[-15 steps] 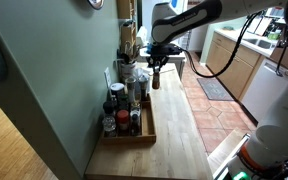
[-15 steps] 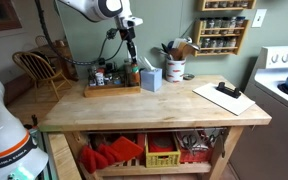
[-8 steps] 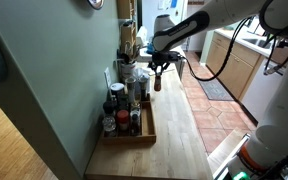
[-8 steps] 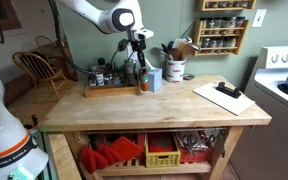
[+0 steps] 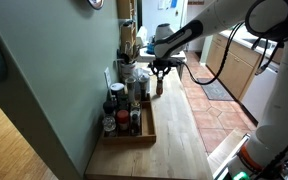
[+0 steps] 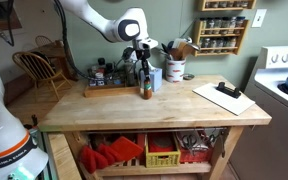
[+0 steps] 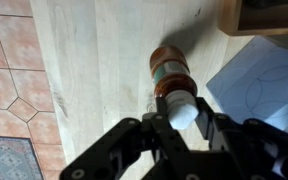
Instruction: Move the brown bottle from the spice tray to the counter
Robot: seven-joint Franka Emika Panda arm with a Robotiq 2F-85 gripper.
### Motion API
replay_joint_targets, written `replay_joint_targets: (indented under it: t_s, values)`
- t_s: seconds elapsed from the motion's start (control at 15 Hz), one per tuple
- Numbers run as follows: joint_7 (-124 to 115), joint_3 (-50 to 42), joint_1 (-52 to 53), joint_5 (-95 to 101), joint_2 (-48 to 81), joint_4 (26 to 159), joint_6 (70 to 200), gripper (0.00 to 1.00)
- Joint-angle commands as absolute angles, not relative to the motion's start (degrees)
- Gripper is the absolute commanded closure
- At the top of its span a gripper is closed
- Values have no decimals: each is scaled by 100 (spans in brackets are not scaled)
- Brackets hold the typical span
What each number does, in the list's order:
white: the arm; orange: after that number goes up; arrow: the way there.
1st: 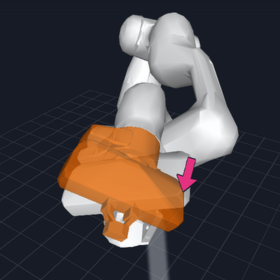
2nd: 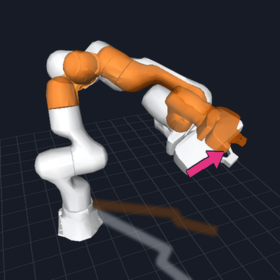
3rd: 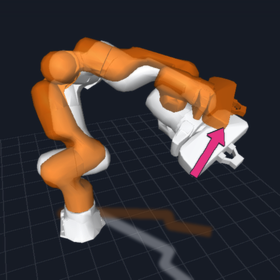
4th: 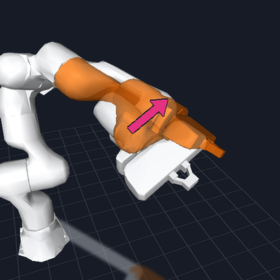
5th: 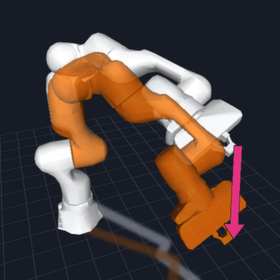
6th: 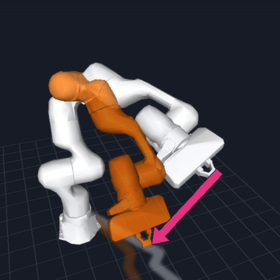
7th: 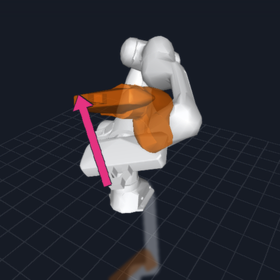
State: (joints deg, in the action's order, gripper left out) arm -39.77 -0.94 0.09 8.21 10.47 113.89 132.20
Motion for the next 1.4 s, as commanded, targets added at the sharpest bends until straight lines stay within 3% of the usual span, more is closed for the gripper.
replay_joint_targets:
  t_s: [0.0, 0.07, 0.13, 0.6, 0.87, 1.33]
  values:
    - [-4094, -212, 113, 818, 1114, 11389, 13331, 92]
    - [-4076, -212, 115, 786, 1117, 11394, 13324, 92]
    - [-4055, -208, 119, 754, 1110, 11396, 13293, 49]
    - [-3414, -154, 51, 647, 195, 11707, 12150, 1]
    - [-2038, -99, 0, 159, -586, 11992, 10837, 0]
    - [-107, 61, 227, -288, -1824, 12672, 10065, 0]
